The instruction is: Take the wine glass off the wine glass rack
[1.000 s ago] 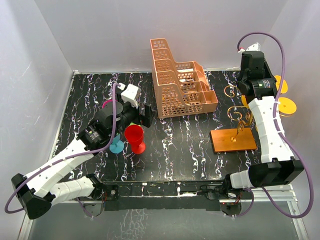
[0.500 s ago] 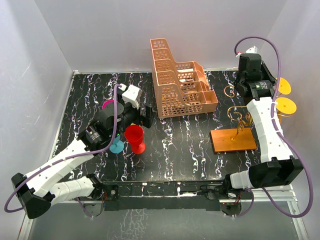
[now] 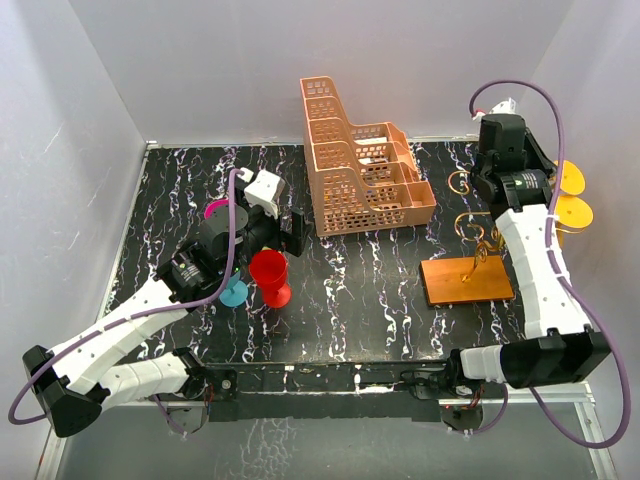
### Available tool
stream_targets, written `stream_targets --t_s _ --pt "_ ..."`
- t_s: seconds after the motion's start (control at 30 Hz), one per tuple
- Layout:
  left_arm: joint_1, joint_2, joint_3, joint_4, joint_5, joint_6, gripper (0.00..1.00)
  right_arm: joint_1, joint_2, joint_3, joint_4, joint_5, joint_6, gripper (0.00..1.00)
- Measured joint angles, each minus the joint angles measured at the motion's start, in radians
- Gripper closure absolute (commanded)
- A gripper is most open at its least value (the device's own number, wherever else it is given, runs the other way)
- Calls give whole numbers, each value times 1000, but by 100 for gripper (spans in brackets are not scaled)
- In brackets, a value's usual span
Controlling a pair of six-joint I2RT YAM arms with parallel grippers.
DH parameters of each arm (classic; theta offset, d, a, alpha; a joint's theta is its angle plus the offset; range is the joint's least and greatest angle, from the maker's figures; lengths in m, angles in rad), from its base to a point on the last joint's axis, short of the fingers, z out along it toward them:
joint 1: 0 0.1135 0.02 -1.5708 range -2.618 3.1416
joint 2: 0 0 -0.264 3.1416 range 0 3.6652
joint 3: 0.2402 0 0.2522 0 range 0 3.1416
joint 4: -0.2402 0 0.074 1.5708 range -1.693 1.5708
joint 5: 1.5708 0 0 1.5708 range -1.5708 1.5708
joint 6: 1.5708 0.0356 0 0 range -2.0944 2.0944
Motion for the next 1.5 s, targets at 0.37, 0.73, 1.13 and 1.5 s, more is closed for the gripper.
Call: stream_targets --t_s 0.37,0.73,1.13,1.5 --pt "0 0 0 0 -1 1 3 39 -55 -5 -5 -18 -2 92" --pt "0 0 0 0 -2 1 3 60 -93 -43 -22 -82 -28 92" --pt "0 0 0 -3 -2 1 3 63 -95 -46 2 -186 -25 92" --pt "0 9 0 -19 -8 2 3 65 -80 -45 55 -214 -30 92"
